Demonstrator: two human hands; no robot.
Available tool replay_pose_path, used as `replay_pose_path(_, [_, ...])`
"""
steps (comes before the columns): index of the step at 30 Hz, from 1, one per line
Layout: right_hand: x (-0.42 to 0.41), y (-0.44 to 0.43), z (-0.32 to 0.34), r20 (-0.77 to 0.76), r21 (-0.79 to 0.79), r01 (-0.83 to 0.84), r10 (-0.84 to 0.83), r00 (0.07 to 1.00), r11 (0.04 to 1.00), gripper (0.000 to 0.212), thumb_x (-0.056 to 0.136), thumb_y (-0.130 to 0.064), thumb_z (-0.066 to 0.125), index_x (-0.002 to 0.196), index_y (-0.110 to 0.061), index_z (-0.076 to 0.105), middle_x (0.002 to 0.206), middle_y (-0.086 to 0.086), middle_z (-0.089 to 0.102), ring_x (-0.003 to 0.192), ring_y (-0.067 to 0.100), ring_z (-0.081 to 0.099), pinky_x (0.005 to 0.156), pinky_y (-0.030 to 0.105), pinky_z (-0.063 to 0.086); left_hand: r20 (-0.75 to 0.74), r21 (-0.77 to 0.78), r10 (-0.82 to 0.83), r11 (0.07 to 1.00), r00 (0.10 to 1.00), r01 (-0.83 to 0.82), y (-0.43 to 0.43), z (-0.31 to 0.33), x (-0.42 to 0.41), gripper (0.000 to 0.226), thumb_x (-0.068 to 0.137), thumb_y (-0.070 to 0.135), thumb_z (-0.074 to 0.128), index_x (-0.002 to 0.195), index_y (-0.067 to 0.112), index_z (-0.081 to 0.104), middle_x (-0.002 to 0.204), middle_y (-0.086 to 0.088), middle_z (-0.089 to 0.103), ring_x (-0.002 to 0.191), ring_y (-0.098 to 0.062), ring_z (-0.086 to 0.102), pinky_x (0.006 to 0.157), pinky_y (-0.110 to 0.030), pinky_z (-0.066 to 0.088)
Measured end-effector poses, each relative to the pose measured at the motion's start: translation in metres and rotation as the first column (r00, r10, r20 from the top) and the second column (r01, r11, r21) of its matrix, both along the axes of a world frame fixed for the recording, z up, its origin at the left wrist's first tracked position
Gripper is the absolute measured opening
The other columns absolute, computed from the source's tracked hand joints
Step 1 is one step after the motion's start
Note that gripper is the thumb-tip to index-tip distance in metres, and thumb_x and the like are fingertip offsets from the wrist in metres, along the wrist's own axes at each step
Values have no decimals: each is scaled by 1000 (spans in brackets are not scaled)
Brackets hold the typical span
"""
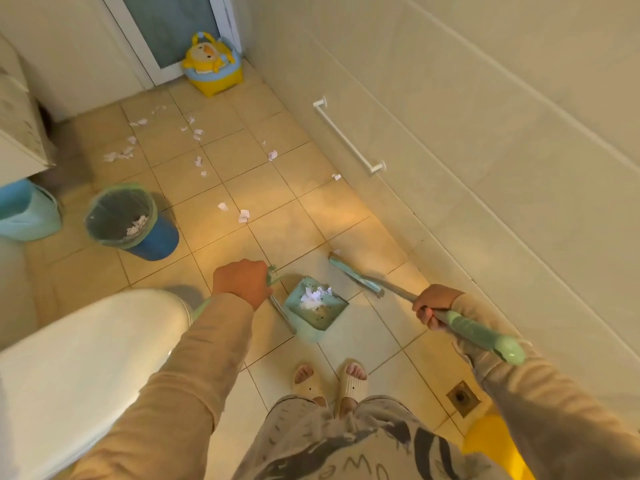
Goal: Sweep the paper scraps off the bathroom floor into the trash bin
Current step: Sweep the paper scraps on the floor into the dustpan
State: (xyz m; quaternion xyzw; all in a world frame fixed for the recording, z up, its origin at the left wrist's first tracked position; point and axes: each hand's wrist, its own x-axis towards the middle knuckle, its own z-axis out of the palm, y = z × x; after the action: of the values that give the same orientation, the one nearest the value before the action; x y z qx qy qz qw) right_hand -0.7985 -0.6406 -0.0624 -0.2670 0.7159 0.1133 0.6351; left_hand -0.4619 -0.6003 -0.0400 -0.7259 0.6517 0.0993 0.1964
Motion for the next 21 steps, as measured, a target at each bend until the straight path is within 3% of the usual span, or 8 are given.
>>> replay_pose_path(6, [33,-17,-17,-97,-135,-38,25,995,990,22,90,4,43,69,-3,43,29,5,41,20,15,39,36,15,37,8,18,31,999,999,-31,-6,0,1,27,88,43,54,97,18,63,93,-2,66,84,-23,64,61,-26,35])
replay_pose_path(10, [50,-25,-30,-208,-179,-205,167,964,962,41,91,-6,47,50,-3,50,24,-1,45,48,20,44,60,27,40,37,39,2,999,999,-3,-4,-5,-3,24,91,36,52,102,17,63,100,-4,66,90,-24,64,62,-26,34])
replay_pose_path(14, [57,-22,-44,-162,-177,-269,242,957,947,32,93,-5,46,62,-13,47,19,-9,42,23,5,50,45,20,44,31,71,26,997,999,-28,-5,-7,5,27,92,36,52,105,15,63,103,-7,67,94,-27,64,66,-27,37])
replay_pose_path(18, [51,-10,-30,-141,-78,-332,319,937,940,25,88,0,49,64,-9,46,22,-7,46,41,16,55,32,14,42,48,61,37,997,998,-40,-12,-8,7,25,91,34,52,102,15,64,100,-6,67,93,-28,65,66,-27,37])
replay_pose_path(21, [23,-16,-14,-64,60,-325,328,942,944,26,91,0,43,66,-4,45,30,2,42,27,14,42,31,14,35,57,69,24,997,998,-27,-18,-10,2,21,90,29,53,102,16,64,99,-5,66,92,-26,64,65,-27,37])
